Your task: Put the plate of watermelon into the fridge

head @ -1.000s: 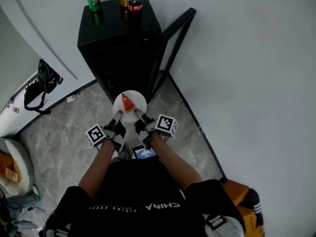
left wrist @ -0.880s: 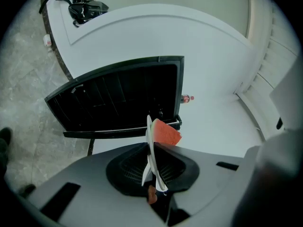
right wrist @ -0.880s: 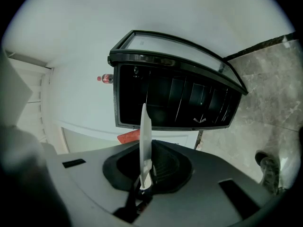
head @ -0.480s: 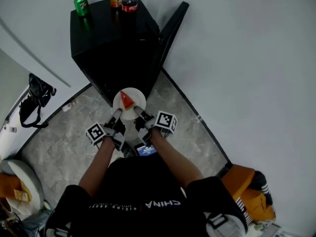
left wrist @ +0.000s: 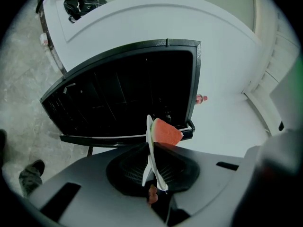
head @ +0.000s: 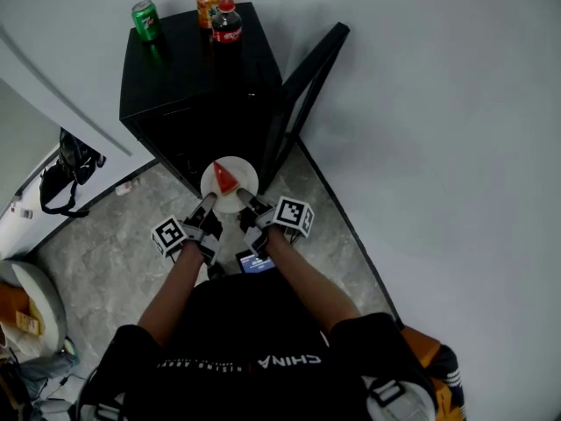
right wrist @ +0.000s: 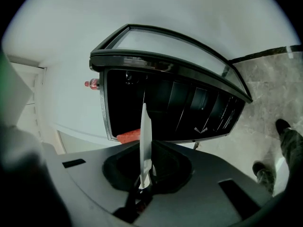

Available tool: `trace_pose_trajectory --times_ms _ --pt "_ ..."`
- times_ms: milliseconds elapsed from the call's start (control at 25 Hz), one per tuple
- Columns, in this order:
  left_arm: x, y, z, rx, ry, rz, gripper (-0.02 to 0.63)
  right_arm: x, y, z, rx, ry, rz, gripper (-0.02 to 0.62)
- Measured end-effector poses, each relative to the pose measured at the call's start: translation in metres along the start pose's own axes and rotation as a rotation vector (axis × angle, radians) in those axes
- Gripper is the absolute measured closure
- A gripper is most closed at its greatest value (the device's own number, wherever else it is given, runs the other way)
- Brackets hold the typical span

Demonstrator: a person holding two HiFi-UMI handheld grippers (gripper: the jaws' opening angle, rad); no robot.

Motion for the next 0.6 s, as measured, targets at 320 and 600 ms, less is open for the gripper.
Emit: trace_pose_trajectory --times_ms 320,600 --pt "-0.022 -0.004 0.006 -0.005 0.007 0.116 0.565 -0.019 -0.032 0.005 -0.048 -0.063 -0.086 0.563" --pt "-0.016 -0.027 0.003 0.011 0.025 0.108 0.563 -0.039 -0.019 0.0 -0.051 -0.08 -0.093 0.563"
Point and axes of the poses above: the fingertips, and each gripper's own axes: x backward along the fingers, z to its right, y out of its underside, the point moved 8 cm from there along x, backward along the fingers, and after that the axes turned 2 degrees about x, right-handed, at the moved point
